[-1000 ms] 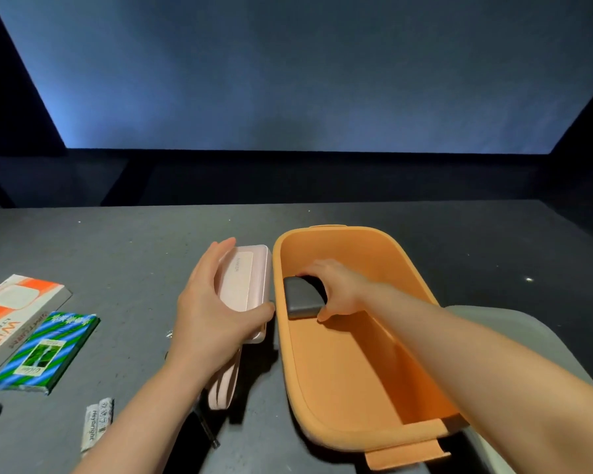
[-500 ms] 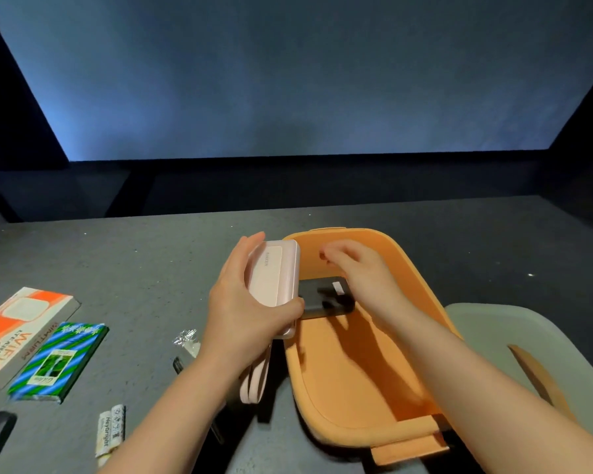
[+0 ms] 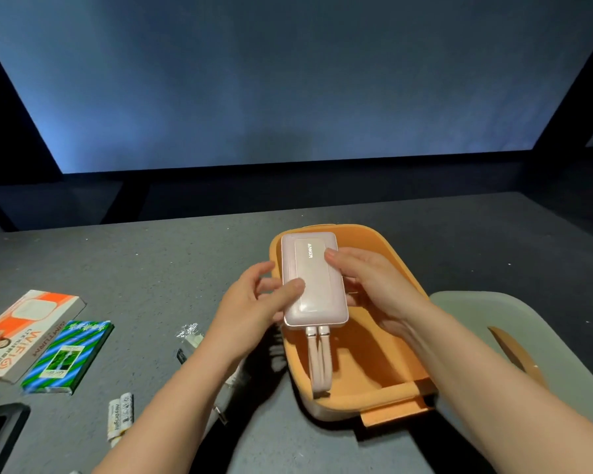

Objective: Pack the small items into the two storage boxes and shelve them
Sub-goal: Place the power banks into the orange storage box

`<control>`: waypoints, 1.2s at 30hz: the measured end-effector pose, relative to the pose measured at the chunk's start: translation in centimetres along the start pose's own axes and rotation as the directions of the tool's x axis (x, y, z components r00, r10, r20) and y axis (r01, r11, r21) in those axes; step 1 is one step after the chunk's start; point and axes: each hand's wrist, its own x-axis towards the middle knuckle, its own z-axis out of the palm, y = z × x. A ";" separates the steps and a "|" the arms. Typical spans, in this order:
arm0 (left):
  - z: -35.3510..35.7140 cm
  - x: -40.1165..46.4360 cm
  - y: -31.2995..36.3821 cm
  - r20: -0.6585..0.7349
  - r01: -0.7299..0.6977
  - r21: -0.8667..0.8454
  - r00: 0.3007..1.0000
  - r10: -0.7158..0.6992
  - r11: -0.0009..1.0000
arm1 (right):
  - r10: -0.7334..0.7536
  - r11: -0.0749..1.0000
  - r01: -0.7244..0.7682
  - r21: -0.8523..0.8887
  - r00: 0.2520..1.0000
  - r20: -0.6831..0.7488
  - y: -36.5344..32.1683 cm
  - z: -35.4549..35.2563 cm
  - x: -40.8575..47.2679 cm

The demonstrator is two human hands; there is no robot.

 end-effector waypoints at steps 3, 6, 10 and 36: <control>0.3 -0.2 0.1 0.060 0.039 -0.086 0.998 -0.034 0.996 | -0.012 0.995 0.014 -0.099 1.000 0.018 -0.4 -0.2 0.2; 1.2 -0.3 -0.2 -0.023 0.027 -0.202 0.999 -0.033 0.979 | -0.057 0.961 0.047 -0.273 0.998 -0.029 -0.4 0.3 0.4; 2.9 -0.3 -0.9 -0.192 -0.083 -0.138 0.980 0.056 0.987 | -0.171 0.830 0.117 -0.545 0.984 -0.048 -0.1 1.4 1.1; 0.0 1.0 -6.2 0.001 -0.238 0.494 0.962 0.274 0.836 | -0.005 -0.087 0.358 -0.930 0.933 0.359 2.0 -1.0 11.6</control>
